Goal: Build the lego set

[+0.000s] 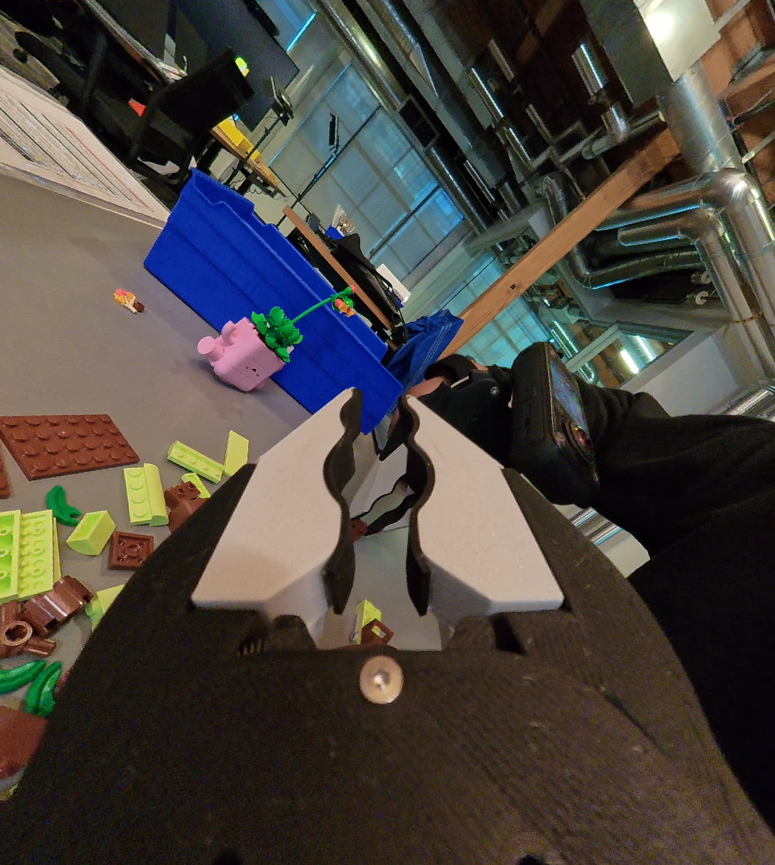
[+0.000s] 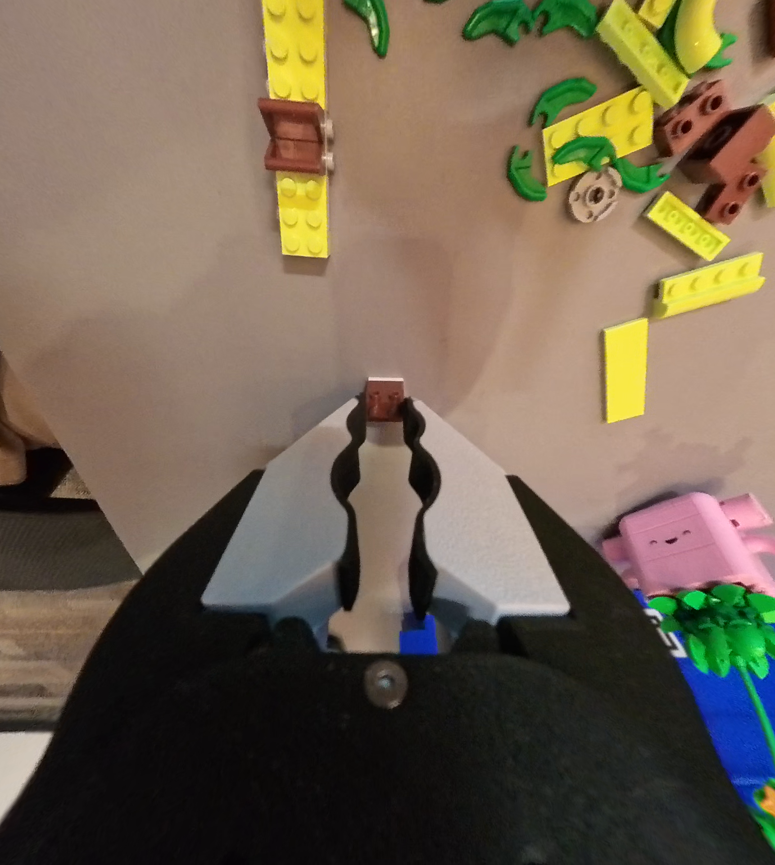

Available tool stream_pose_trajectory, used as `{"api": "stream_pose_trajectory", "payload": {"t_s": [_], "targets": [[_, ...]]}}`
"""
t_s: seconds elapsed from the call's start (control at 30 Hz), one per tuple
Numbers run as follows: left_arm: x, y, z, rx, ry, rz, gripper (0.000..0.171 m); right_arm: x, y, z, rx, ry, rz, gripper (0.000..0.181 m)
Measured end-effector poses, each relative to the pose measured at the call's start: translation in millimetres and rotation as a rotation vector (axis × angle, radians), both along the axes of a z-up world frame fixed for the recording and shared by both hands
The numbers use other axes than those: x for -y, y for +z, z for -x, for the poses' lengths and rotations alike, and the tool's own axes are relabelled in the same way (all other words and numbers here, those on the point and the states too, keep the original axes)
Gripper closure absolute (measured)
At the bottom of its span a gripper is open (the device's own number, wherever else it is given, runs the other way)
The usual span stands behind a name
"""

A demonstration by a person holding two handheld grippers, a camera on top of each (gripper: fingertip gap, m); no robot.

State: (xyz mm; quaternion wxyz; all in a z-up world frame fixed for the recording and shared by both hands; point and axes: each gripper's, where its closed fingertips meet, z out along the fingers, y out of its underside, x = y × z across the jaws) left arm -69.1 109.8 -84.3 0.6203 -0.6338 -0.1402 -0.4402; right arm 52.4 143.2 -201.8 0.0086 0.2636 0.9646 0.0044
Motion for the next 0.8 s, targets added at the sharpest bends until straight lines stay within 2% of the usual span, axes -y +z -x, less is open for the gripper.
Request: {"api": "stream_pose_trajectory", "payload": {"t_s": [0.27, 0.3, 0.4, 0.47, 0.6, 0.8], "targets": [[1.8, 4.3, 2.3, 0.012, 0.007, -0.016, 0.159, 0.3, -0.8, 0.6, -0.088, 0.0, -0.002, 0.167], [2.4, 5.4, 2.7, 0.011, 0.008, -0.02, 0.159, 0.7, -3.4, -0.5, -0.092, -0.007, 0.006, 0.165], [3.9, 6.2, 5.0, 0.002, 0.02, -0.023, 0.159, 5.7, -8.1, -1.7, -0.114, -0.042, 0.062, 0.139], [4.6, 6.6, 6.6, 0.002, 0.027, -0.025, 0.159, 9.6, 1.6, 4.6, -0.171, -0.069, 0.111, 0.133], [6.8, 8.2, 10.0, -0.002, 0.039, -0.03, 0.159, 8.5, 26.4, 14.4, -0.278, -0.126, 0.169, 0.132], [29.1, 25.6, 37.0, -0.053, 0.156, -0.059, 0.158, 9.4, 35.6, 30.2, -0.506, -0.204, 0.247, 0.131]]}}
